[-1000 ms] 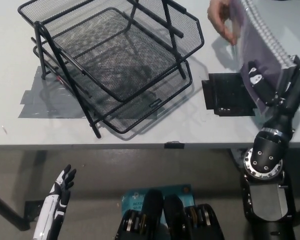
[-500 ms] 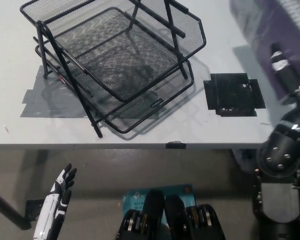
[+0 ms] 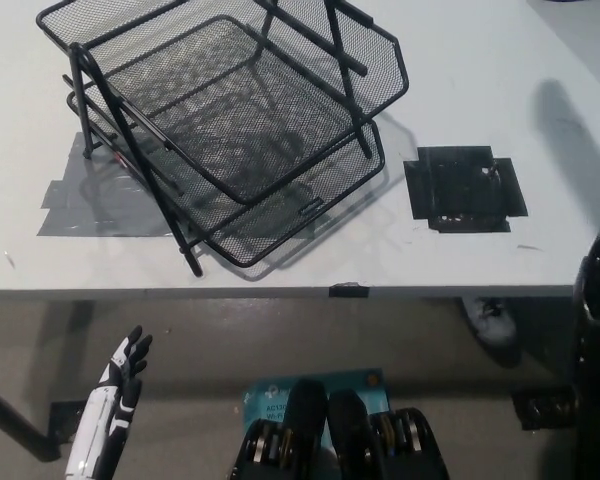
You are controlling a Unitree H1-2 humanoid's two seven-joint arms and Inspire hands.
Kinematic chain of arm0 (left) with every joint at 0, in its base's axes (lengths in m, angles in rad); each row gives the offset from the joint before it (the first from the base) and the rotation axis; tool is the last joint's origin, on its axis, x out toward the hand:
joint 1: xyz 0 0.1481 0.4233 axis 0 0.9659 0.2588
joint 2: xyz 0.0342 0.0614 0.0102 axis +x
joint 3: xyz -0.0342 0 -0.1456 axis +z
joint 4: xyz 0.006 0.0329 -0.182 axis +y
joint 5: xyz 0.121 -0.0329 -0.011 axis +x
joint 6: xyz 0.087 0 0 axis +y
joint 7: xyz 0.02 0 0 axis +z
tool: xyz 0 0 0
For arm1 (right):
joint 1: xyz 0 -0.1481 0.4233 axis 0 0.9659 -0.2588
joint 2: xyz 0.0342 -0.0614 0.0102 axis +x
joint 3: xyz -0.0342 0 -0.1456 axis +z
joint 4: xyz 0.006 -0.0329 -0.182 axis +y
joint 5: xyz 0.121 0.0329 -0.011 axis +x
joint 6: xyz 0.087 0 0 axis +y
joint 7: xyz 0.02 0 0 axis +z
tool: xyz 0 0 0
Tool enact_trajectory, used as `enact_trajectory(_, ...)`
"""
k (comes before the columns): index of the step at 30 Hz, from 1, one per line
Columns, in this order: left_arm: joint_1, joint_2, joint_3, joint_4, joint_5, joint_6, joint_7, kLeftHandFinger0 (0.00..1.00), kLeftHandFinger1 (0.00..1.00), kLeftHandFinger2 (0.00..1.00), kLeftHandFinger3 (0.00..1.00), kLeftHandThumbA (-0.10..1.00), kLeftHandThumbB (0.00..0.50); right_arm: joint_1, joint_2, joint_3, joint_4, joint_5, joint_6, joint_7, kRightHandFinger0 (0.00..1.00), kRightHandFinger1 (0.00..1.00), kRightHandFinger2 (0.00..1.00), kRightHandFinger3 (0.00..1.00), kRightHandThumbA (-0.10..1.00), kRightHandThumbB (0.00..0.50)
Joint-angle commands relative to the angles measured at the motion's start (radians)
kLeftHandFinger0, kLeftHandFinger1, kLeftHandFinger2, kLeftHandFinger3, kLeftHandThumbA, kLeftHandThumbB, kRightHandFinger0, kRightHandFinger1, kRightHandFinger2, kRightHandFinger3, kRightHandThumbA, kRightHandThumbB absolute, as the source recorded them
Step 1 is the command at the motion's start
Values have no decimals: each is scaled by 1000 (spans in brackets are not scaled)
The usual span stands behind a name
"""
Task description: A person hands a notebook to the robot and the robot grabs it with its right hand and places it in the file tray kept in the centre of the desk infront of it.
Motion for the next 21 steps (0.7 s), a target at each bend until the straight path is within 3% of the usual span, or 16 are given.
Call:
enact_trajectory(1,9,13,-8,-8,0,-44,5,1000,1000,1000,1000,1000,331,-69,-15,133,-63,-262,-90,8,0,0,0,23,723,0)
enact_trajectory(4,16,13,-11,-12,1,-43,3,1000,1000,1000,1000,1000,333,-75,-33,184,-30,-327,-124,-30,0,0,0,66,671,0)
enact_trajectory(5,16,14,-11,-13,2,-43,3,1000,1000,1000,1000,1000,328,-75,-36,189,-30,-328,-121,-34,0,0,0,70,658,33)
enact_trajectory(6,18,15,-11,-16,3,-42,4,1000,1000,1000,1000,1000,327,-83,-50,219,-15,-378,-128,-44,0,0,0,106,624,1)
enact_trajectory(8,17,14,-11,-13,3,-46,6,1000,1000,1000,1000,1000,327,-95,-67,254,7,-434,-136,-65,0,0,8,145,613,0)
enact_trajectory(11,15,14,-11,-8,-4,-48,5,1000,1000,1000,1000,1000,329,-120,-88,304,48,-489,-140,-86,0,0,0,134,709,0)
enact_trajectory(14,14,15,-12,-8,2,-45,6,1000,1000,1000,1000,1000,332,-145,-103,339,69,-504,-146,-74,0,0,0,235,731,0)
enact_trajectory(18,12,16,-13,-5,2,-44,6,1000,1000,1000,1000,1000,329,-174,-120,371,100,-530,-135,-92,0,0,0,129,755,0)
enact_trajectory(21,10,16,-15,2,7,-53,8,1000,1000,1000,1000,1000,335,-181,-136,390,123,-526,-131,-65,0,0,0,116,827,0)
